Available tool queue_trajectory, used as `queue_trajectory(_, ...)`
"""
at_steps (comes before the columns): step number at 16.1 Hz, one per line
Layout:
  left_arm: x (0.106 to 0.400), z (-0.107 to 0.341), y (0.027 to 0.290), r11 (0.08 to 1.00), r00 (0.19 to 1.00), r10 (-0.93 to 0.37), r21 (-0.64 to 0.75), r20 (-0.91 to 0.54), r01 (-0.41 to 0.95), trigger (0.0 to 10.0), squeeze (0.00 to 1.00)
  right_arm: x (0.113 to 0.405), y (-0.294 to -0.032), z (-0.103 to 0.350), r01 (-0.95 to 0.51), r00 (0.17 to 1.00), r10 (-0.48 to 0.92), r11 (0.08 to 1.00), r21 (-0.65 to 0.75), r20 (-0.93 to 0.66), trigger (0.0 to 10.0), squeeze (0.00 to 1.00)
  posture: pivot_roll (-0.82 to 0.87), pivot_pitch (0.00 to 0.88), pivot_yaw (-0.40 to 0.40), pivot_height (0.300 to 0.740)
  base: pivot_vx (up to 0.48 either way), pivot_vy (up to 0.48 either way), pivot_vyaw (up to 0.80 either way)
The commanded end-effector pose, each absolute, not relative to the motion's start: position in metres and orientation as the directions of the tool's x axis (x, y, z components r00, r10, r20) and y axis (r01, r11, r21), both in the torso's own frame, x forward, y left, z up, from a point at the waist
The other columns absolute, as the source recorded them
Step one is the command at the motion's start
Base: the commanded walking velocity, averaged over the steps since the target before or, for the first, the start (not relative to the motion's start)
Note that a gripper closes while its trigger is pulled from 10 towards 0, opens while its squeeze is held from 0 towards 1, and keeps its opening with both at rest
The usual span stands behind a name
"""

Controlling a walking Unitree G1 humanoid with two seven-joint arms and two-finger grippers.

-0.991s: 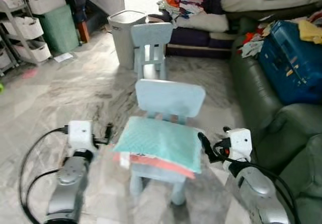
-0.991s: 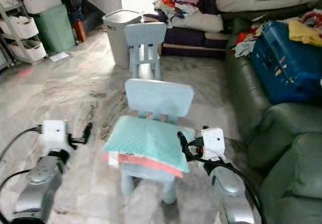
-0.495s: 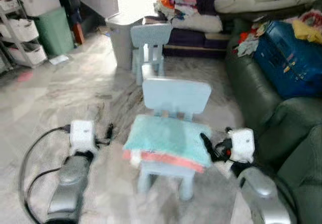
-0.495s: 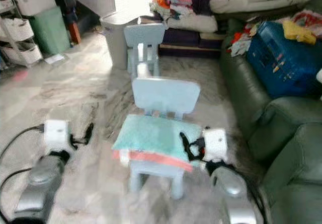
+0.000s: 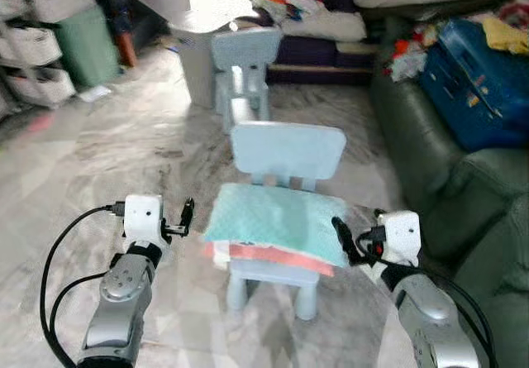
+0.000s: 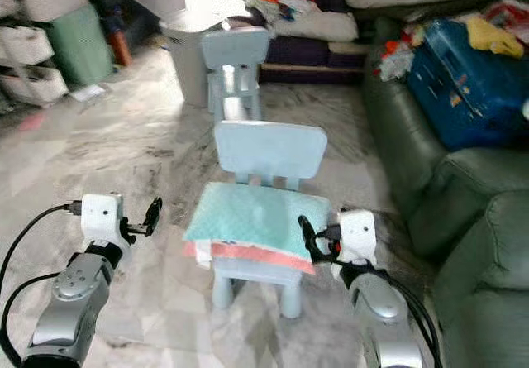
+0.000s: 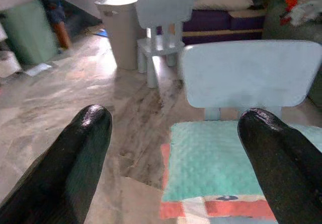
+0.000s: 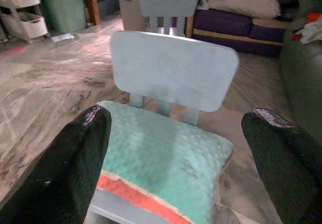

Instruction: Move the pillow to the sofa

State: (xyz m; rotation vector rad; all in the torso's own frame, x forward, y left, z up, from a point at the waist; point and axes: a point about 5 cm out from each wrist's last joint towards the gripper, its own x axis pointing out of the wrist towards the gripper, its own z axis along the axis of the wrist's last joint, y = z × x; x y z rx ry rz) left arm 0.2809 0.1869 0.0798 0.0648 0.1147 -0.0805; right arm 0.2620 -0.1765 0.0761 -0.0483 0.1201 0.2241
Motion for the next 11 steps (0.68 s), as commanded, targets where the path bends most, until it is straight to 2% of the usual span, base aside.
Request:
queue_trajectory(1,0.2824,0.0796,0.1861,0.995,0.989,-0.085,0.045,-0.122,0.091,10.0,0.00,0.2637,-0.1785,0.0804,-0.216,0.971,0.210,0.975,-0.044,-0.112,10.0,0.00,-0.14,0.000,0.021,0.740,0.000,0.000,-0.80)
queue_trajectory(7,0.2819,0.0797,0.1854,0.994,0.988,-0.096,0.033,-0.118,0.100,10.0,0.00,0.2639,-0.1788,0.0809,-0.221,0.970,0.215,0.974,-0.050,-0.113,10.0,0.00,-0.15,0.000,0.017,0.740,0.000,0.000,-0.79)
queue_trajectory(8,0.2817,0.0795,0.1855,0.994,0.988,-0.096,0.031,-0.119,0.100,10.0,0.00,0.2639,-0.1790,0.0808,-0.221,0.970,0.214,0.974,-0.049,-0.114,10.0,0.00,-0.15,0.000,0.015,0.740,0.000,0.000,-0.51)
queue_trajectory(11,0.2792,0.0786,0.1842,0.994,0.988,-0.106,0.014,-0.116,0.108,10.0,0.00,0.2629,-0.1776,0.0806,-0.227,0.969,0.221,0.973,-0.048,-0.109,10.0,0.00,-0.15,0.000,0.013,0.740,0.000,0.000,0.00)
